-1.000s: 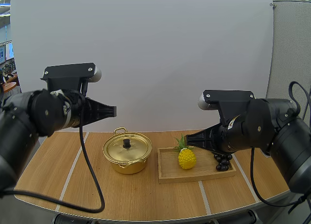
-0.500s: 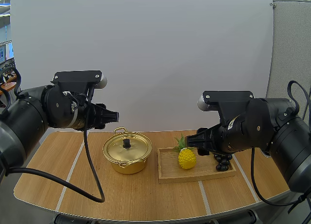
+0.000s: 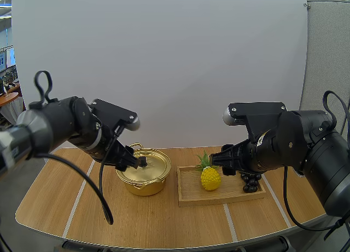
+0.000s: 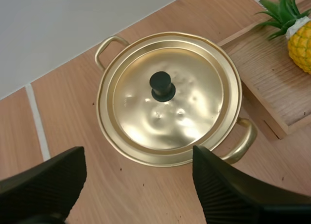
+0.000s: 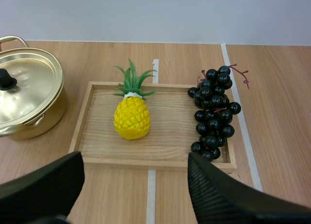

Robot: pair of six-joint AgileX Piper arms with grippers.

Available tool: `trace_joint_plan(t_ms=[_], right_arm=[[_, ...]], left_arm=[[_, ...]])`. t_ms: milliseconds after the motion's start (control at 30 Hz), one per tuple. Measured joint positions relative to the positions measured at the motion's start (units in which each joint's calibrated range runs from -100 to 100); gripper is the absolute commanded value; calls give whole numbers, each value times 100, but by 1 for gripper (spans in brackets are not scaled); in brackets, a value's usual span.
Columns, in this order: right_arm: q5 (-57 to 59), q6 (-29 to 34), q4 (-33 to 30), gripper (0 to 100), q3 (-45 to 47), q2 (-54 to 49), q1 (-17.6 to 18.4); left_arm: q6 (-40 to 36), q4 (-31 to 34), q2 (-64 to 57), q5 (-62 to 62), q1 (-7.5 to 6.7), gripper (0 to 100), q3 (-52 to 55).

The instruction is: Open the pot, put the pineapple inside, and close it

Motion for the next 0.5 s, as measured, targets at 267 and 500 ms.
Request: trace_joint_plan(t_ms=[267,500], right_arm=[[0,0,0,100,0,0,0],[0,0,0,100,0,0,0]], left_arm=[[960,-491,1258,37,-111,100,-793],[1026,-502,2047,48,-339,100,-1384]])
